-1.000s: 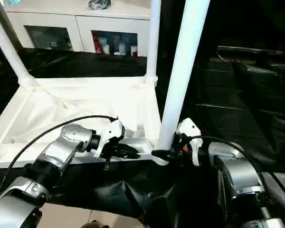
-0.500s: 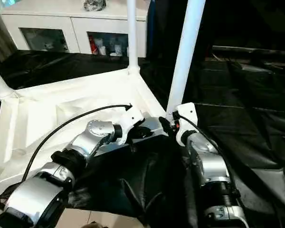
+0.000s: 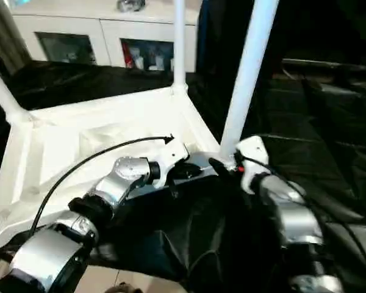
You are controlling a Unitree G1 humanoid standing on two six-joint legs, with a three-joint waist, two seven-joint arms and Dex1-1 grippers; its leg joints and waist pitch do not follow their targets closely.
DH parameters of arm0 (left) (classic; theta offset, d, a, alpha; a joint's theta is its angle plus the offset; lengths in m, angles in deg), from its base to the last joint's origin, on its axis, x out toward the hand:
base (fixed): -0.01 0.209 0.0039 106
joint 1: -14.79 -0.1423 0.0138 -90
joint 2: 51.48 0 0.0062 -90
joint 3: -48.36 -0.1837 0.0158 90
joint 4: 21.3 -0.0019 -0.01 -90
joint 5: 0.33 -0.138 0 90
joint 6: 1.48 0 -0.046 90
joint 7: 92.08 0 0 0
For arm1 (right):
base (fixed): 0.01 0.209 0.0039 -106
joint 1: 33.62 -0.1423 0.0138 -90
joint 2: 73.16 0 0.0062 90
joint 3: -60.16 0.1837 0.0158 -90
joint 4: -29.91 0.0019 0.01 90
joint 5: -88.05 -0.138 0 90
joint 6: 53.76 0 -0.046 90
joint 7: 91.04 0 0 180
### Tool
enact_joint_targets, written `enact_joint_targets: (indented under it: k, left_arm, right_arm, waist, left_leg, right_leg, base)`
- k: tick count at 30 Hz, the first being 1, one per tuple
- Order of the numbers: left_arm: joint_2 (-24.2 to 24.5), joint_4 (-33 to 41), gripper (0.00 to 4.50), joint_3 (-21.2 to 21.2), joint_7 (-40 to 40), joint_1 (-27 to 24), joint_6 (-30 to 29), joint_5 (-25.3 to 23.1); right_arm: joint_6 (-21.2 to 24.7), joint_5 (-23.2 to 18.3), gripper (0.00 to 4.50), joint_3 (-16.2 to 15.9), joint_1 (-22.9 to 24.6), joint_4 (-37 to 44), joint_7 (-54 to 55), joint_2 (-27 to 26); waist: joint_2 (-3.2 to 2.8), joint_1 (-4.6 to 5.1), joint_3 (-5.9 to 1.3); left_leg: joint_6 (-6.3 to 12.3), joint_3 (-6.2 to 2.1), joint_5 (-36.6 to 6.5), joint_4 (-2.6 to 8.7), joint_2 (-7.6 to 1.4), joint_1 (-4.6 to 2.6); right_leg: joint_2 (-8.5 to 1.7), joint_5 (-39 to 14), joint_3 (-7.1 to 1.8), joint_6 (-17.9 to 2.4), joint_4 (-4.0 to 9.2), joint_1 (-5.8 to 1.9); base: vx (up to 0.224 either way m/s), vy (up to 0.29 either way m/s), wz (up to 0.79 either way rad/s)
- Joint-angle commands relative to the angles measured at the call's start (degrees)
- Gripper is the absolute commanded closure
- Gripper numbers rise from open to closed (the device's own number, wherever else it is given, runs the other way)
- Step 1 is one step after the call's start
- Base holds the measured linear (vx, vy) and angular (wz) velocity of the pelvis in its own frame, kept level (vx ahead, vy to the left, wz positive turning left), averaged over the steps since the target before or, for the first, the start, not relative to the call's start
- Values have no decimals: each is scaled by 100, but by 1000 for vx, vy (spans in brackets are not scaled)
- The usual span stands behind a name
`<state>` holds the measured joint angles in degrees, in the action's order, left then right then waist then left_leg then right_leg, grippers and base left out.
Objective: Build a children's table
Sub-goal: Rotate leg to tighten
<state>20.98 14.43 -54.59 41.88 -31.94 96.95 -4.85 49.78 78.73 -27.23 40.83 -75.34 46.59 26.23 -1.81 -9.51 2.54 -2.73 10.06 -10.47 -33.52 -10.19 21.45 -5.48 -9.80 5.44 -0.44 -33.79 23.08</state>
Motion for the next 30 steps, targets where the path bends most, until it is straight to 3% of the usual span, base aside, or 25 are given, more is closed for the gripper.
enact_joint_targets:
  k: [1,2,3,4,5,6,8,10,12,13,15,16,17,18,19,21,22,23,24,25,26,27,28,29,30]
  left_arm:
    - [-12,434,396,159,-11,120,166,186]
    - [-12,434,404,159,-11,120,166,186]
    - [35,563,404,185,-26,53,117,221]
    - [82,702,391,219,-65,-31,60,268]
    - [82,702,368,219,-65,-31,60,268]
    - [225,1078,353,289,-154,-260,-90,372]
    - [496,1749,362,334,-357,-677,-300,506]
    - [754,2604,318,374,-597,-1165,-711,746]
    - [991,3413,309,415,-800,-1629,-1147,1000]
    - [1054,3635,315,422,-840,-1758,-1263,1064]
    - [1445,4563,298,459,-980,-2412,-1736,1284]
    - [1529,4760,278,464,-1007,-2553,-1834,1332]
    - [1644,5025,272,469,-1042,-2744,-1967,1398]
    - [1766,5337,272,504,-1050,-2978,-2133,1477]
    - [1766,5337,267,504,-1050,-2978,-2133,1477]
    - [1890,5670,245,543,-1047,-3209,-2343,1550]
    - [2224,6383,228,653,-1028,-3724,-2829,1652]
    - [2224,6383,226,653,-1028,-3724,-2829,1652]
    - [2431,6753,234,774,-1001,-4023,-3097,1661]
    - [2431,6753,235,774,-1001,-4023,-3097,1661]
    - [2470,6821,219,856,-942,-4109,-3158,1623]
    - [2474,6828,219,866,-936,-4119,-3165,1619]
    - [2532,6948,191,936,-841,-4210,-3293,1613]
    - [2532,6948,199,936,-841,-4210,-3293,1613]
    - [2667,7106,204,1072,-737,-4406,-3429,1603]
  right_arm:
    - [53,-208,87,49,131,223,-482,143]
    - [53,-208,87,49,131,223,-482,143]
    - [78,-264,87,106,201,290,-591,259]
    - [84,-303,87,158,265,342,-682,359]
    - [84,-303,87,158,265,342,-682,359]
    - [127,-376,87,273,326,383,-774,482]
    - [238,-500,87,373,443,591,-879,608]
    - [433,-724,87,316,602,911,-1077,672]
    - [613,-905,87,149,761,1256,-1261,688]
    - [651,-944,87,102,809,1353,-1310,690]
    - [670,-910,87,-225,766,1449,-1294,411]
    - [642,-872,87,-299,738,1433,-1271,339]
    - [577,-794,87,-401,687,1381,-1225,229]
    - [465,-655,87,-502,544,1203,-1066,24]
    - [465,-655,87,-502,544,1203,-1066,24]
    - [369,-518,87,-585,394,1018,-873,-168]
    - [283,-296,87,-663,-37,505,-346,-645]
    - [283,-296,87,-663,-37,505,-346,-645]
    - [248,-204,87,-666,-355,133,51,-987]
    - [248,-204,87,-666,-355,133,51,-987]
    - [216,-183,87,-669,-480,-21,189,-1115]
    - [212,-180,87,-669,-494,-38,205,-1130]
    - [185,-164,87,-680,-598,-161,341,-1234]
    - [185,-164,87,-680,-598,-161,341,-1234]
    - [84,-143,87,-644,-821,-463,643,-1455]
  waist:
    - [125,25,-381]
    - [132,34,-385]
    - [100,31,-381]
    - [140,66,-356]
    - [127,86,-347]
    - [109,105,-338]
    - [128,151,-315]
    - [131,176,-338]
    - [143,228,-310]
    - [110,222,-330]
    - [90,250,-289]
    - [159,260,-245]
    - [111,291,-241]
    - [100,316,-225]
    - [147,325,-169]
    - [127,309,-166]
    - [191,329,-107]
    - [165,349,-128]
    - [162,451,-63]
    - [159,450,-90]
    - [161,463,-69]
    - [163,437,-76]
    - [168,434,-74]
    - [168,434,-74]
    - [231,429,-83]
  left_leg:
    - [713,-90,-819,334,-341,-35]
    - [734,-95,-820,330,-341,-23]
    - [733,-95,-846,330,-340,-34]
    - [729,-90,-936,339,-327,-11]
    - [685,-82,-1062,346,-315,-24]
    - [626,-82,-1129,349,-295,-21]
    - [590,-104,-1240,385,-324,-8]
    - [521,-118,-1201,396,-350,-4]
    - [549,-92,-1270,410,-346,-6]
    - [495,-100,-1262,411,-372,-36]
    - [459,-100,-1404,442,-384,-36]
    - [430,-92,-1489,453,-379,-25]
    - [352,-113,-1610,490,-374,-6]
    - [275,-101,-1757,482,-361,-51]
    - [209,-116,-1888,503,-348,-35]
    - [69,-116,-2082,502,-366,-117]
    - [73,-111,-2134,532,-353,-104]
    - [-7,-155,-2108,541,-369,-64]
    - [-113,-202,-2371,608,-351,8]
    - [-164,-154,-2390,551,-343,-152]
    - [-172,-155,-2350,567,-344,-116]
    - [-183,-132,-2232,574,-357,-124]
    - [-195,-126,-2126,579,-356,-108]
    - [-195,-126,-2126,579,-356,-108]
    - [-124,-114,-1805,568,-348,-78]
  right_leg:
    - [-432,-818,-308,-1197,363,-361]
    - [-423,-741,-289,-1242,348,-362]
    - [-420,-753,-284,-1253,353,-345]
    - [-418,-884,-277,-1242,375,-358]
    - [-417,-1156,-272,-1206,413,-351]
    - [-414,-1407,-268,-1140,436,-355]
    - [-431,-1859,-273,-1004,462,-361]
    - [-435,-1939,-285,-932,442,-370]
    - [-387,-1975,-284,-947,480,-310]
    - [-397,-1896,-291,-998,452,-303]
    - [-374,-1909,-295,-1057,456,-265]
    - [-373,-2012,-292,-1024,468,-245]
    - [-384,-2205,-294,-999,464,-256]
    - [-367,-2370,-304,-943,500,-208]
    - [-379,-2618,-312,-876,502,-187]
    - [-385,-2844,-328,-761,535,-139]
    - [-384,-2917,-333,-747,579,-113]
    - [-412,-2831,-329,-808,493,-156]
    - [-372,-3123,-287,-674,492,-170]
    - [-386,-2995,-348,-688,576,-74]
    - [-357,-2785,-355,-736,538,-97]
    - [-328,-2386,-364,-837,501,-99]
    - [-316,-2053,-364,-925,449,-124]
    - [-316,-2053,-364,-925,449,-124]
    - [-331,-1592,-374,-1059,376,-169]
  base:
    - [0,0,0]
    - [0,0,0]
    - [0,0,0]
    - [0,0,0]
    - [0,0,0]
    - [0,0,0]
    - [0,0,0]
    - [0,0,0]
    - [0,0,0]
    - [0,0,0]
    - [0,0,0]
    - [0,0,0]
    - [0,0,0]
    - [0,0,0]
    - [0,0,0]
    - [0,0,0]
    - [0,0,0]
    - [0,0,0]
    - [0,0,0]
    - [0,0,0]
    - [0,0,0]
    - [0,0,0]
    - [0,0,0]
    - [0,0,0]
    - [0,0,0]
